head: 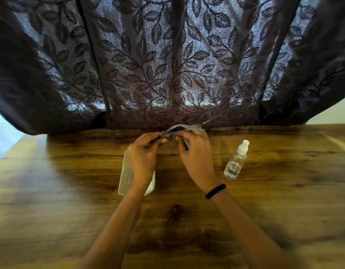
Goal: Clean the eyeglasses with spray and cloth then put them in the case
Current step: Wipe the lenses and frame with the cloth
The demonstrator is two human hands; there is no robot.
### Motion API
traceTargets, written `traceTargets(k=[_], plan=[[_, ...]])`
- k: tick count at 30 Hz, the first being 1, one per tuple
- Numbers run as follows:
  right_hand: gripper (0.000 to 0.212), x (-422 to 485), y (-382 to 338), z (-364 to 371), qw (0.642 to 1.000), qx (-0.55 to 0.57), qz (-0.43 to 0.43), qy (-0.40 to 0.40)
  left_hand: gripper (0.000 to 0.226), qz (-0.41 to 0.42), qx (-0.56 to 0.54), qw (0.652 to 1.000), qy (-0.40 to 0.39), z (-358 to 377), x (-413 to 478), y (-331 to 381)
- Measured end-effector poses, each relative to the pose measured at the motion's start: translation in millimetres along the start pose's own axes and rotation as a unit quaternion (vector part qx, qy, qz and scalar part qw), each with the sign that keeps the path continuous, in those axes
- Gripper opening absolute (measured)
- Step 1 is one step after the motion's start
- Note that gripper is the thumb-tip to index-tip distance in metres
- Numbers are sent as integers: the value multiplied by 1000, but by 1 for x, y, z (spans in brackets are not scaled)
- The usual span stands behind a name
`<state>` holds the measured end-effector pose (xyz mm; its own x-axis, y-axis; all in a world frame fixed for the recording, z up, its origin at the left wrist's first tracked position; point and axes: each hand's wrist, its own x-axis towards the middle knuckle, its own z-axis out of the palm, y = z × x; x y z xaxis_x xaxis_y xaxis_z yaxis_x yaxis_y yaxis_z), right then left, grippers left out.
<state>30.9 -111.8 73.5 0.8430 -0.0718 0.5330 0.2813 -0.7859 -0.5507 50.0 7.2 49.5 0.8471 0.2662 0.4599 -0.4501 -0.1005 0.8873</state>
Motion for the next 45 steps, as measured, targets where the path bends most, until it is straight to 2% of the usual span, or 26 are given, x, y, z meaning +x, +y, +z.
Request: traceTargets(k=[3,6,9,14,17,23,26,29,33,36,40,45], plan=[[17,5,-7,3,997,69,10,-36,32,-15,-14,1000,6,1,-1,2],[20,2,-11,3,989,131,-14,-72,30,-23,-19,999,13,-4,1,0],[18,1,-7,0,989,103,-30,-97,31,-17,-1,1000,25,-8,2,-1],[17,0,-2,-1,1000,12,-18,-10,31,-32,-29,999,19,-5,1,4],[15,0,-5,1,1000,2,1,19,30,-29,-33,999,4,-3,-2,8],[16,2,-9,5,993,118,14,-29,31,-62,-61,996,8,1,-4,6],[18,2,-10,5,988,149,23,-41,31,-53,-49,997,3,0,-2,5],[18,2,-9,4,995,96,17,-36,33,-47,-44,998,-7,0,-2,6],[17,3,-5,2,999,-24,15,14,33,-35,-42,998,13,2,0,6],[21,4,-3,0,998,-64,12,0,33,-34,-41,998,32,3,-1,6],[21,-3,-3,-2,998,-56,0,-12,38,-43,-42,996,60,4,-2,5],[17,-12,-5,1,998,48,36,-3,33,-71,-63,993,70,5,-1,2]])
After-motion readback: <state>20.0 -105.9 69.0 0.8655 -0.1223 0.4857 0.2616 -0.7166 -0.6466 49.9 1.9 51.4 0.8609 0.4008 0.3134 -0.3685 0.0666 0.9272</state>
